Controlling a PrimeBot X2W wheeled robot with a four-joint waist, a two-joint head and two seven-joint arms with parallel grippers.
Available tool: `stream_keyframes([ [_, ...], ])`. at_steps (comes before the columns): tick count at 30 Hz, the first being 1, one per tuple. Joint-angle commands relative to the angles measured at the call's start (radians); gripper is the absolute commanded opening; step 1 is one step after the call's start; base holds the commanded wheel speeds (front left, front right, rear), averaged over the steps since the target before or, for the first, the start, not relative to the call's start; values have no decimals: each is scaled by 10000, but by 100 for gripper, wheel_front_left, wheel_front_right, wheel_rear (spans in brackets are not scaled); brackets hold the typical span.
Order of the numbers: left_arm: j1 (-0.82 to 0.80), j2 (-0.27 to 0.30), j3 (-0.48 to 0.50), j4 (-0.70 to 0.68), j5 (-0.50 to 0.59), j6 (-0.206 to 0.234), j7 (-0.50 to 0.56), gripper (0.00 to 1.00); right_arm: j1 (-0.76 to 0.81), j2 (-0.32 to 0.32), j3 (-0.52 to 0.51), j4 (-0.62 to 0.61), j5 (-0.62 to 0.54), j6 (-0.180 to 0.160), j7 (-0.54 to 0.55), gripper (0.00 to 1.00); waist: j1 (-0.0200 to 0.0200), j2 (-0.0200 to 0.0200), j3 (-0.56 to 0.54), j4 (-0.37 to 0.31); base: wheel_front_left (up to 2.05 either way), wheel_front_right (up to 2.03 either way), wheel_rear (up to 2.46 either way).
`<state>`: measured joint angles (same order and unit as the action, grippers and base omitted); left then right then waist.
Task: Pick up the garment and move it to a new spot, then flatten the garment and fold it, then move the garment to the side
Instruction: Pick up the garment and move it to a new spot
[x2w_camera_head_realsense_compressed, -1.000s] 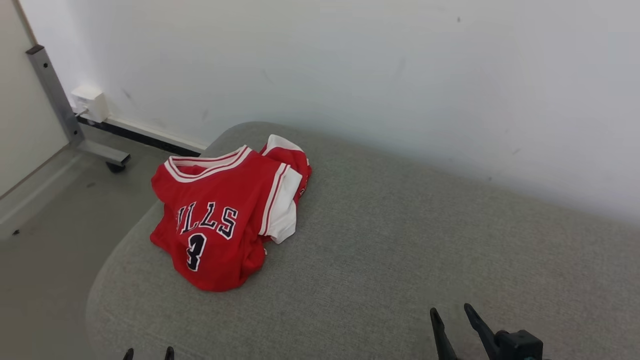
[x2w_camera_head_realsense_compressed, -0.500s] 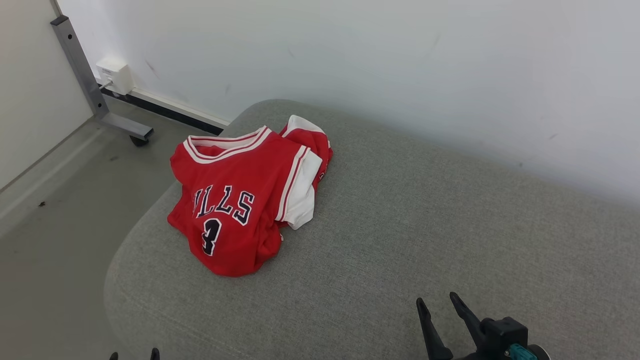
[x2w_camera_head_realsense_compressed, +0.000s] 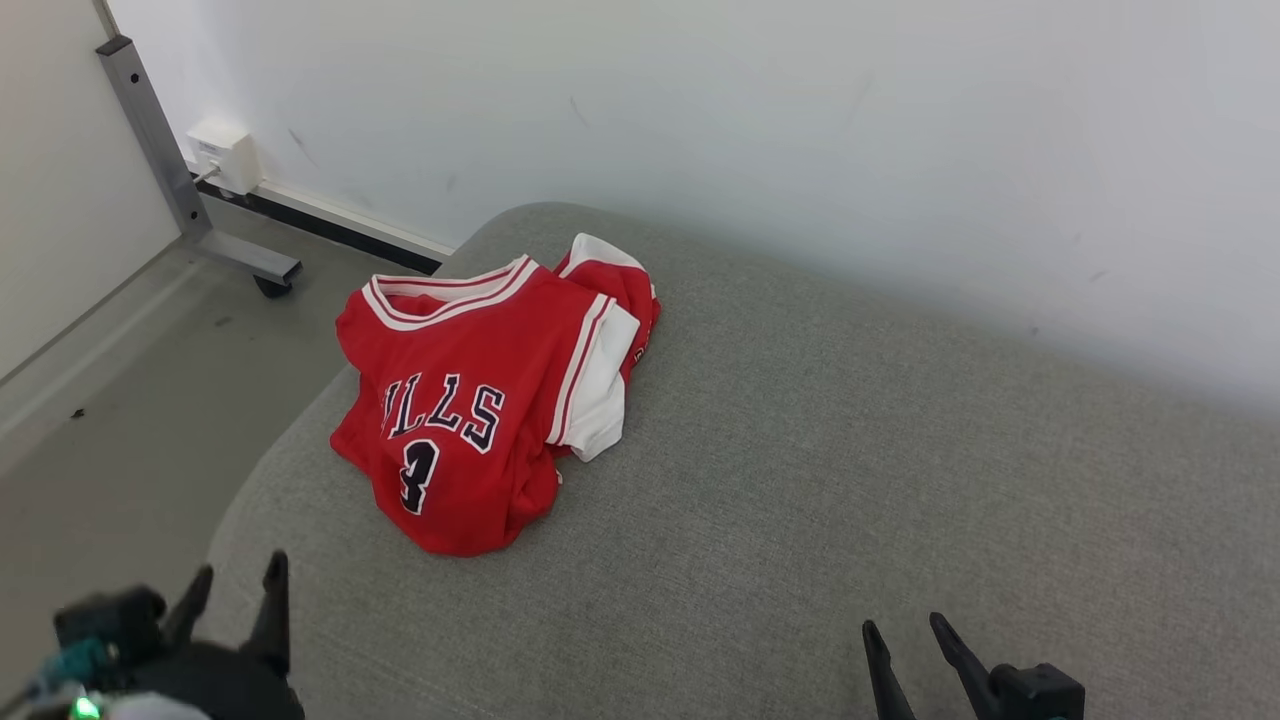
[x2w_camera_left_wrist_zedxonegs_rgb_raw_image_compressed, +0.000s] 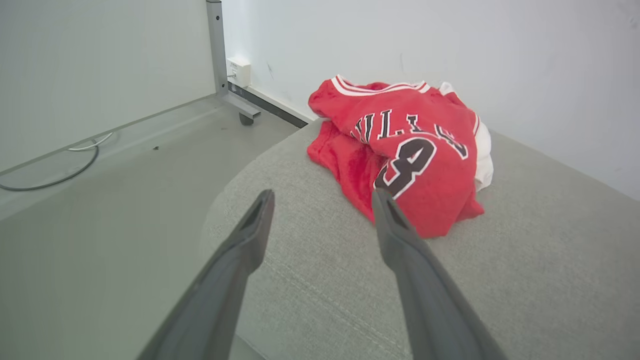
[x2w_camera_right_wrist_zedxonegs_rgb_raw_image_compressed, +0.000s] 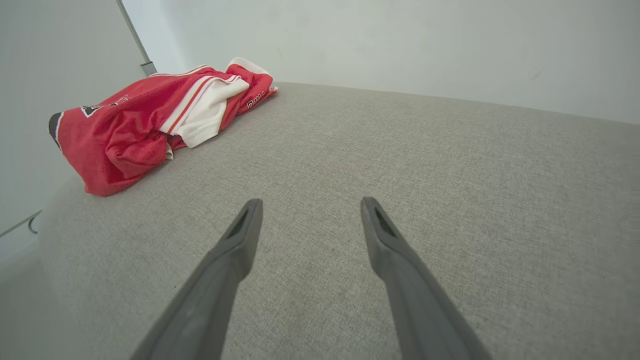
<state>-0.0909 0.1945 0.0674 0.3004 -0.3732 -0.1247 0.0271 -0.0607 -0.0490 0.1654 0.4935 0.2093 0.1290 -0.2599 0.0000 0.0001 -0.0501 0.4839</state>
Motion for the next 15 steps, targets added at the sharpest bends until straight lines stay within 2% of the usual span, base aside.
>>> stream_keyframes([
  [1, -613, 203, 52, 110, -320, -60, 412, 100, 122, -22, -24, -57, -108, 33, -24, 100, 0, -1, 73, -84, 0, 0, 0],
  [4, -1738, 208, 175, 568, -1235, -74, 1760, 100, 130, -27, 14, -226, -320, 33, 121, 100, 0, -1, 328, -517, 0, 0, 0],
  [9, -3120, 651, 823, 949, -2962, -50, 3659, 100, -146, -30, 224, -924, -746, 33, 601, 100, 0, -1, 1237, -1746, 0, 0, 0],
  [10, -3323, 687, 1028, 997, -3340, 18, 4056, 100, -190, -30, 264, -1129, -802, 33, 719, 100, 0, -1, 1464, -1986, 0, 0, 0],
  [12, -3666, 1114, 1186, 997, -3542, 165, 4760, 100, -305, -29, 261, -1558, -990, 33, 920, 100, 0, -1, 1941, -2450, 0, 0, 0],
  [15, -4086, 1534, 1567, 816, -3988, 608, 5614, 100, -470, -29, 317, -2172, -1183, 33, 1210, 100, 0, -1, 2607, -3113, 0, 0, 0],
])
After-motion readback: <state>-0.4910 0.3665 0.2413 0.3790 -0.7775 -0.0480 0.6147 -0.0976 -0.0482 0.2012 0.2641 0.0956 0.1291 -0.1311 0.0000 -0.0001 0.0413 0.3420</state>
